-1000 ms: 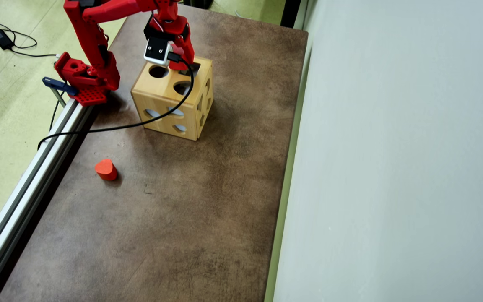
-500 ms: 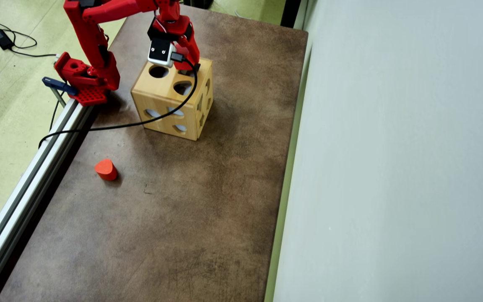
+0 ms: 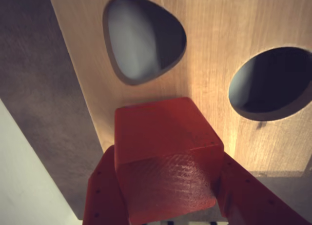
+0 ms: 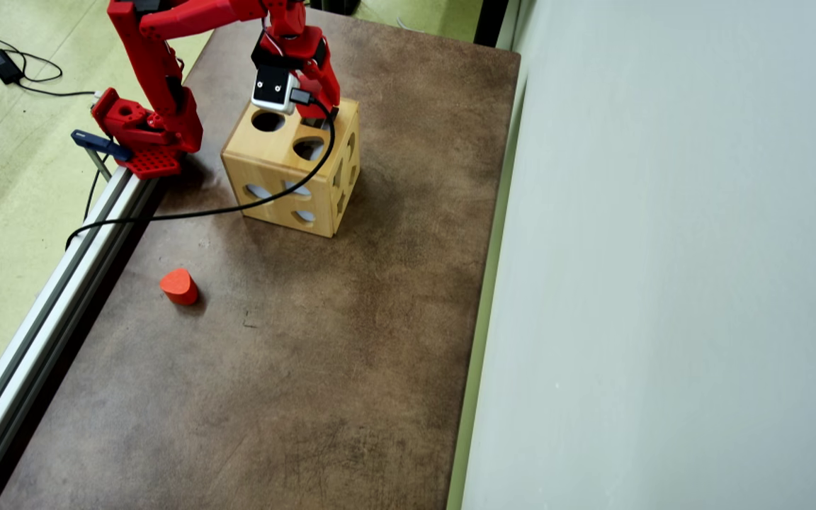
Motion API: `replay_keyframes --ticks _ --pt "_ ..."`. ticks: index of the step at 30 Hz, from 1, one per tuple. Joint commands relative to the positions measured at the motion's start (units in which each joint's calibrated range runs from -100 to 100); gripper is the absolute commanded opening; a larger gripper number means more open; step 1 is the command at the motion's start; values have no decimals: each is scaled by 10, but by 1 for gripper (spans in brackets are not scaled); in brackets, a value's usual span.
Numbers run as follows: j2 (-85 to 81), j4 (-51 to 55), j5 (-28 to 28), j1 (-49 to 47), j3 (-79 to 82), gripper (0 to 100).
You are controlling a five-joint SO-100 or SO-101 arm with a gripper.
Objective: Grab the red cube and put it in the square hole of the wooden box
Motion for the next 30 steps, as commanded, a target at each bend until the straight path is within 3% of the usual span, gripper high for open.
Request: replay_keyframes --ticks 1,30 --pt "-23 -6 4 2 -4 2" --pt "5 -6 23 -8 -5 2"
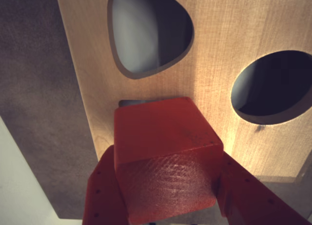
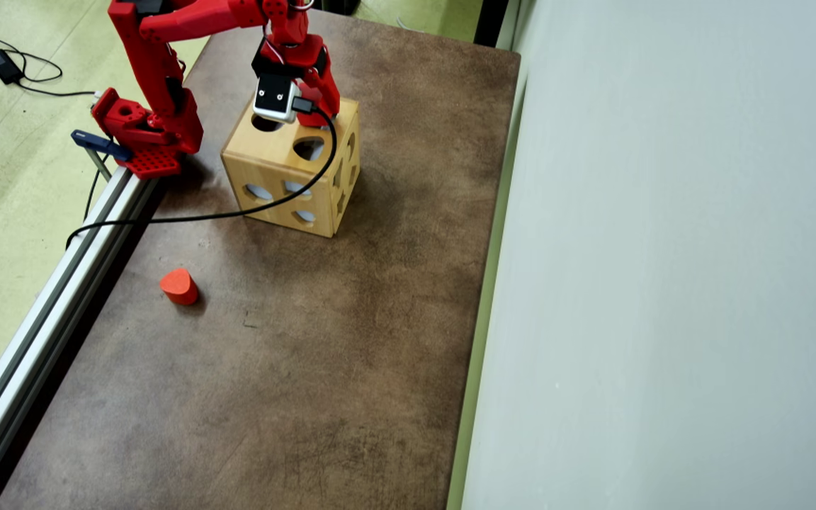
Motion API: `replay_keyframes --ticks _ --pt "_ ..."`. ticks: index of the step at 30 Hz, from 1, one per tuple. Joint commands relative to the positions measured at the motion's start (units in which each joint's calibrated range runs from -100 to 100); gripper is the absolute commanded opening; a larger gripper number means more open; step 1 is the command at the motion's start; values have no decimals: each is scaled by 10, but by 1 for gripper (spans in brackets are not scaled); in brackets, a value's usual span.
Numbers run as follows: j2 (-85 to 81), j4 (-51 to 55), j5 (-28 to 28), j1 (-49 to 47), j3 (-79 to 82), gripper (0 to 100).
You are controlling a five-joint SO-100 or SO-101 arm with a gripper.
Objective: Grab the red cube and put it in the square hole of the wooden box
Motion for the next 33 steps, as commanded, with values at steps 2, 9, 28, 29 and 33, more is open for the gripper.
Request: replay_keyframes --ticks 2,9,28,29,33 --pt "-4 -2 -2 -4 -6 2" --pt "-8 2 -15 -22 -6 2" --pt "-10 2 -16 -12 -6 2" --pt "-11 2 -16 -11 -6 2" --pt "-12 2 -15 -10 -6 2"
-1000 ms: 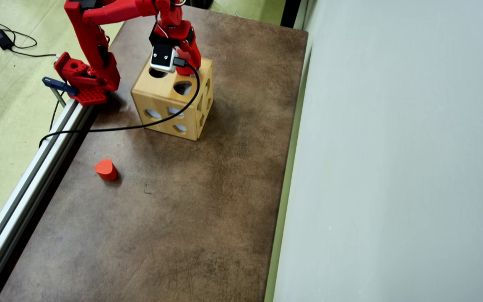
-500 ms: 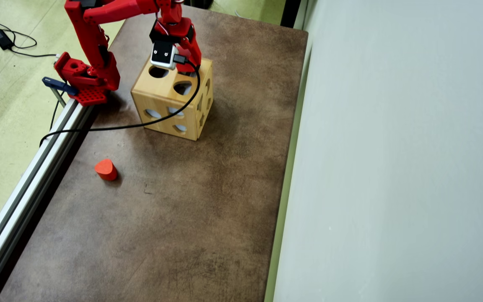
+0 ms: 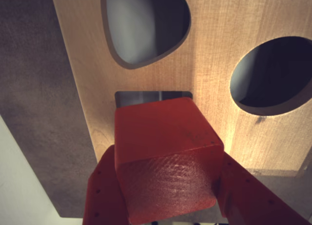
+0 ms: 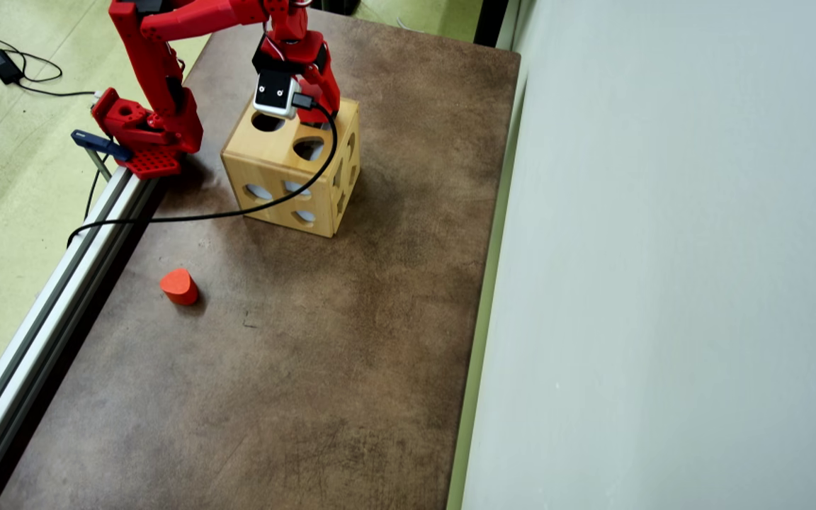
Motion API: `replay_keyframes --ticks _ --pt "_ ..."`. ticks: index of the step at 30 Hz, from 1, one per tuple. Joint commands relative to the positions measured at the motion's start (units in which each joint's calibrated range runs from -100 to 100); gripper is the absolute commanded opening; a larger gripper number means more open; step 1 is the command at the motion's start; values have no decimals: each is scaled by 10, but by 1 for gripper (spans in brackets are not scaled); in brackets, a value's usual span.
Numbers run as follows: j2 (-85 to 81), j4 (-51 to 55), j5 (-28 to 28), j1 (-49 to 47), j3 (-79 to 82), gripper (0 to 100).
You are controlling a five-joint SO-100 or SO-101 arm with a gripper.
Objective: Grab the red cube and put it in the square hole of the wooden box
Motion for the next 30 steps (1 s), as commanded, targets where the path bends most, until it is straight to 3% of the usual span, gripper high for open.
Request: replay_keyframes --ticks 1,11,20,30 --pt "-11 1 -1 3 -6 2" --pt "-5 2 -1 8 -5 3" --pt "-5 4 -1 19 -4 25" --pt "-3 2 -1 10 -4 27"
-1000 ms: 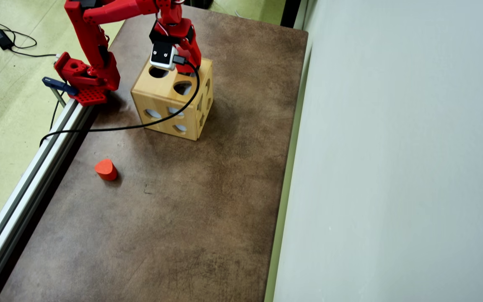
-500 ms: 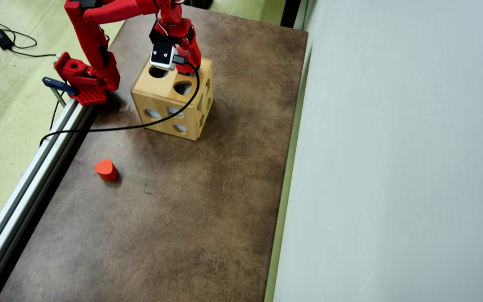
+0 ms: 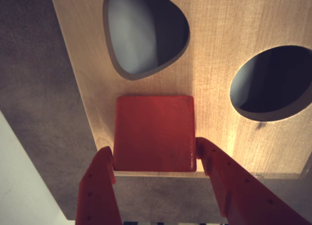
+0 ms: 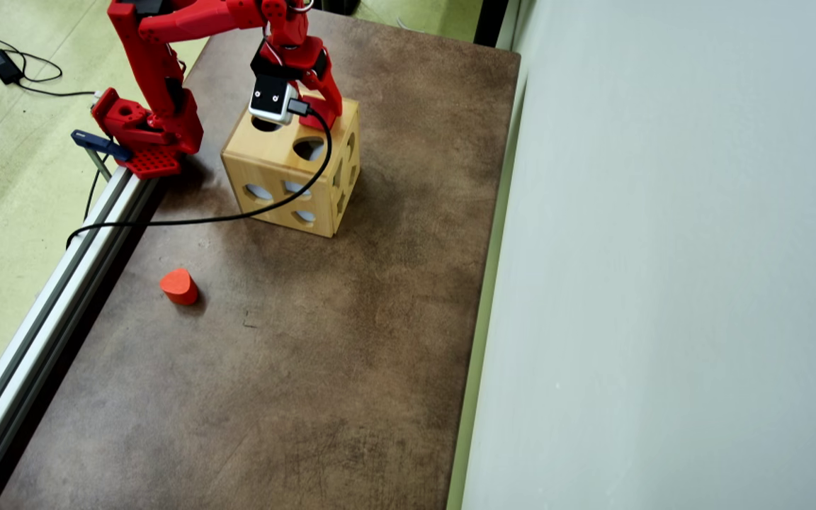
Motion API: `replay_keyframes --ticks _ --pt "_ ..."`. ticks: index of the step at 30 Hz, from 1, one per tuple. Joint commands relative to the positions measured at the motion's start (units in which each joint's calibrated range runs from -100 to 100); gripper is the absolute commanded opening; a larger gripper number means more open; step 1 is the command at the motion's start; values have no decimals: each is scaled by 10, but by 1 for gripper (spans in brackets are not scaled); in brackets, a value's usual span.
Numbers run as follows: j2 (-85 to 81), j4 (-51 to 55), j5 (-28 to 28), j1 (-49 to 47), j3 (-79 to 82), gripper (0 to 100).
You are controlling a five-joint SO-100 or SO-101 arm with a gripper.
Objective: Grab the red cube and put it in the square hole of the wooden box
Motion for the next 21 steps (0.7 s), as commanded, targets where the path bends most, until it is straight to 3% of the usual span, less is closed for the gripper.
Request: replay_keyframes --ticks 1,21 --pt "-3 1 -1 -3 -4 27" --pt "-102 3 3 7 -15 24"
